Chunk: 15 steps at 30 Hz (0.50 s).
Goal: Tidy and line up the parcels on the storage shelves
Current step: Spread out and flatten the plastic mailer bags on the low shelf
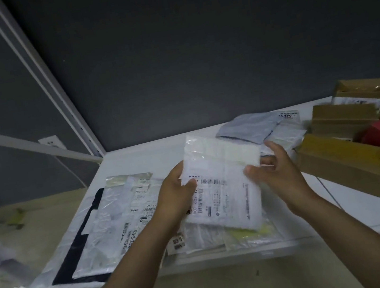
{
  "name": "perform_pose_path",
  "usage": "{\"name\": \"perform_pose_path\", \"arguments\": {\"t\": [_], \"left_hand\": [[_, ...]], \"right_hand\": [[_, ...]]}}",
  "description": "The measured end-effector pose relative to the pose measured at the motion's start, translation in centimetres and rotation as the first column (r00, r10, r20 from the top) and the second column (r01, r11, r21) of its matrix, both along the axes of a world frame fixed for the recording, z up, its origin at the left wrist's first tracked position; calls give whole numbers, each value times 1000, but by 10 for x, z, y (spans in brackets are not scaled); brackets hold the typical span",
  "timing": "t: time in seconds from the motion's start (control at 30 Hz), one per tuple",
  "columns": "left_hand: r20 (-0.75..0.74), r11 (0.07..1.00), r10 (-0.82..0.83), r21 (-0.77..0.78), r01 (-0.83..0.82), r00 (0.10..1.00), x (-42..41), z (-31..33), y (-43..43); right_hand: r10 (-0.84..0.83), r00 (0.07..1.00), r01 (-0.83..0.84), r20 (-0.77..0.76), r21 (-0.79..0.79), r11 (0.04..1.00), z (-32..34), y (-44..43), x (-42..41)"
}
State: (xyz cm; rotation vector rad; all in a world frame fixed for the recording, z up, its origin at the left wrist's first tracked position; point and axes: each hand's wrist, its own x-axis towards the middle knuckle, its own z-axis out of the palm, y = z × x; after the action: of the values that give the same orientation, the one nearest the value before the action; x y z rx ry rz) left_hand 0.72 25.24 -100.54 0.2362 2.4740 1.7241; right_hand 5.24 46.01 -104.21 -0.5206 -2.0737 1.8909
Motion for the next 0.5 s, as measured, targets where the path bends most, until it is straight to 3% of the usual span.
{"name": "perform_pose_path", "arguments": {"t": [0.13,0.3,0.33,0.4,0.47,0.5], "left_hand": [[-58,986,-82,-149,73,995,-5,6,-20],[-66,990,26,-133,-34,998,-13,19,-55],[-43,991,99,-87,-102,994,-17,22,-62],[87,959,222,162,-234,971,-23,29,-77],[235,885,194,376,-274,952,-26,36,-87],[277,878,134,412,-244,951,-26,37,-91]], "right_hand": [[126,992,-125,0,55,991,5,-8,-1],[119,981,-106,153,-91,990,19,-20,-6],[117,980,-94,161,-141,986,21,-24,-8],[83,985,-41,148,-271,962,27,-36,-13],[42,990,11,131,-379,925,36,-50,-18],[44,991,12,126,-410,912,39,-60,-20]]}}
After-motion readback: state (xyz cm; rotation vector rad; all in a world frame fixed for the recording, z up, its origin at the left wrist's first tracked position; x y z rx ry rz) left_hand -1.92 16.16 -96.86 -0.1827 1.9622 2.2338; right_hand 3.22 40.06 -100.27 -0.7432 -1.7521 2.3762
